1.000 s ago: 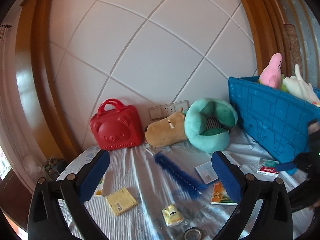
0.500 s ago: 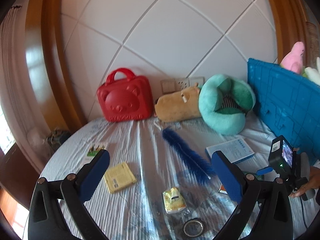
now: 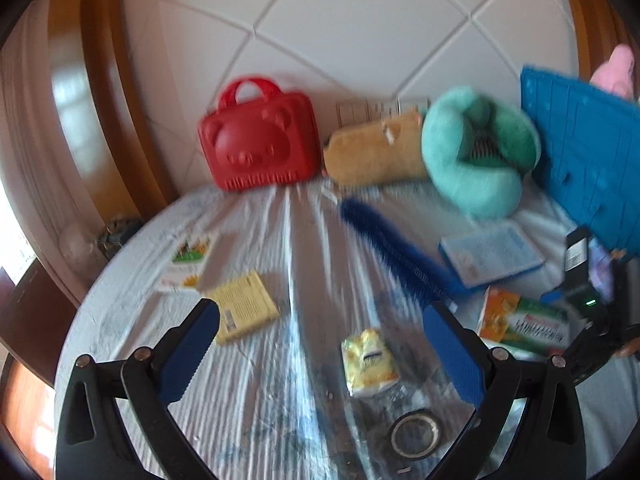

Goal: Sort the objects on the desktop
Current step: 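Grasp the yellow snack packet with the left tool while the right grasps the ibuprofen box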

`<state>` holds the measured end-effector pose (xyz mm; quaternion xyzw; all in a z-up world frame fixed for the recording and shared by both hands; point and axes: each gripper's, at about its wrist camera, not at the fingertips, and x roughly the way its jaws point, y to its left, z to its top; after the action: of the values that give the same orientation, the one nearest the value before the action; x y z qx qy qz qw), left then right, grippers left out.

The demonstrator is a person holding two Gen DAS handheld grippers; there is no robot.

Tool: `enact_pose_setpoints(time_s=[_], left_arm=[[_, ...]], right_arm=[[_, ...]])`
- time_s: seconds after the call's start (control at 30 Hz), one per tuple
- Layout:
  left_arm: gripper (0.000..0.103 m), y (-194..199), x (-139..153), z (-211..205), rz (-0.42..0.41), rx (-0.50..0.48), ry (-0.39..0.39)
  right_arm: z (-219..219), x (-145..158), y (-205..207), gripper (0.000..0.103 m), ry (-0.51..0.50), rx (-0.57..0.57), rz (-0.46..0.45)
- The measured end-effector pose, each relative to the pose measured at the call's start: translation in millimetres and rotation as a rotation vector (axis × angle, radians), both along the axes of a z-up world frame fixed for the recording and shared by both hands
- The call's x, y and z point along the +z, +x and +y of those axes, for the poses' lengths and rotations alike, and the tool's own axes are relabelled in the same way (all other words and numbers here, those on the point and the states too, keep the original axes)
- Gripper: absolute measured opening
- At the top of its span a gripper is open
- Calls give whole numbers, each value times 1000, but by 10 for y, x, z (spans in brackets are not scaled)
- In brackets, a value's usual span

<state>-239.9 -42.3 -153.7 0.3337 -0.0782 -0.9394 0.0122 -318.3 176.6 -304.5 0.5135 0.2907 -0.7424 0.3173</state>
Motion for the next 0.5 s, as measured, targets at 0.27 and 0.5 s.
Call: enact_pose_setpoints(time_s=[0.27,0.5], left_arm=[[103,-463,-788,85,-174,36,-5],[79,-734,-1164,224,-253,-6,-7]], right_arm=[[60,-46,-77,103,-26,-47,-41],[203,-101,-158,99,-72,-121,-86]])
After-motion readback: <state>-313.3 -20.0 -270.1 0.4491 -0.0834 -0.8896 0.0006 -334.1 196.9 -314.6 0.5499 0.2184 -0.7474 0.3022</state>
